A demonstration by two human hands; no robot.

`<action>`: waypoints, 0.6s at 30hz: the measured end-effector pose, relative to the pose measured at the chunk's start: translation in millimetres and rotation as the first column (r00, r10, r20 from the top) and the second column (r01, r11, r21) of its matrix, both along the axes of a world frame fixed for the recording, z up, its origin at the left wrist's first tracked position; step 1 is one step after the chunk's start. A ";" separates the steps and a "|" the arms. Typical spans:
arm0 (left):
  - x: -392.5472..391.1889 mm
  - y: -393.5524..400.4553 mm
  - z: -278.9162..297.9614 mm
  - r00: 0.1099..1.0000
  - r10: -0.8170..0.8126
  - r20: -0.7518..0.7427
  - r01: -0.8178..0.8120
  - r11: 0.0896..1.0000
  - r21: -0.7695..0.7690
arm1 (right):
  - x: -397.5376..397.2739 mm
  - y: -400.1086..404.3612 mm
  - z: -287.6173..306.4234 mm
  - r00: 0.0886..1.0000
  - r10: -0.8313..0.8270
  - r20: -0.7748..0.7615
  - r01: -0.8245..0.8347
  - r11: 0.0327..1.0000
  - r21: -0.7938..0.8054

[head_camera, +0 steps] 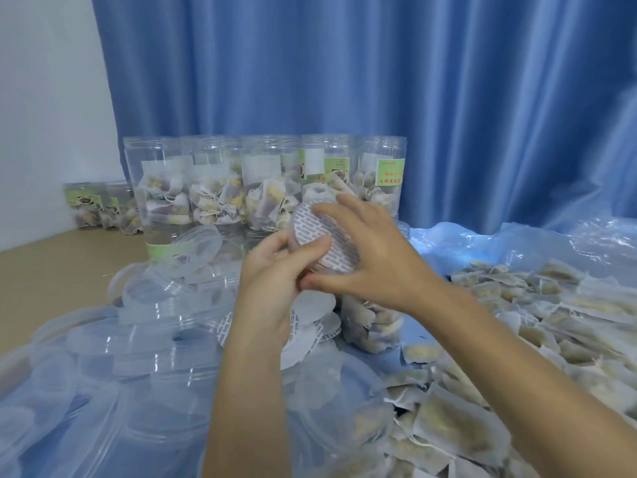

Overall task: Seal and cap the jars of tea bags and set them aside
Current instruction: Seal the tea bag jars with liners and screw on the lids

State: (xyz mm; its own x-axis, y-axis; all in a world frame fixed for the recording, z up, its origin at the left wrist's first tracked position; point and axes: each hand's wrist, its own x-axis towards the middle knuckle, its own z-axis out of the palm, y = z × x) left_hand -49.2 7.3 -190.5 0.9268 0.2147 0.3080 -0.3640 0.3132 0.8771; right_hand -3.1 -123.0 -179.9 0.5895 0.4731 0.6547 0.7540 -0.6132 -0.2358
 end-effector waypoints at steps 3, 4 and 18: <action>3.7 -16.5 -0.1 0.996 -0.092 -0.013 0.093 0.995 0.044 | 8.7 -22.1 4.5 0.998 -0.057 -0.009 0.056 0.994 -0.095; 4.5 -20.5 -0.6 0.992 -0.121 -0.030 0.122 0.991 0.056 | 12.6 -29.6 5.8 0.998 -0.065 -0.016 0.063 0.993 -0.099; 16.0 -6.6 -5.8 0.961 0.146 -0.233 -0.186 0.970 -0.158 | 75.1 -36.1 11.1 0.836 -0.373 -0.403 0.252 0.913 -0.322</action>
State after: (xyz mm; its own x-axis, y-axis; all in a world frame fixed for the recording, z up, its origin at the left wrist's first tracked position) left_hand -33.2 0.7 -196.4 0.9138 0.4037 0.0456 -0.2300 0.4214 0.8772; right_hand 72.1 -159.1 -168.8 0.9313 0.3214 0.1713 0.3605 -0.8802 -0.3088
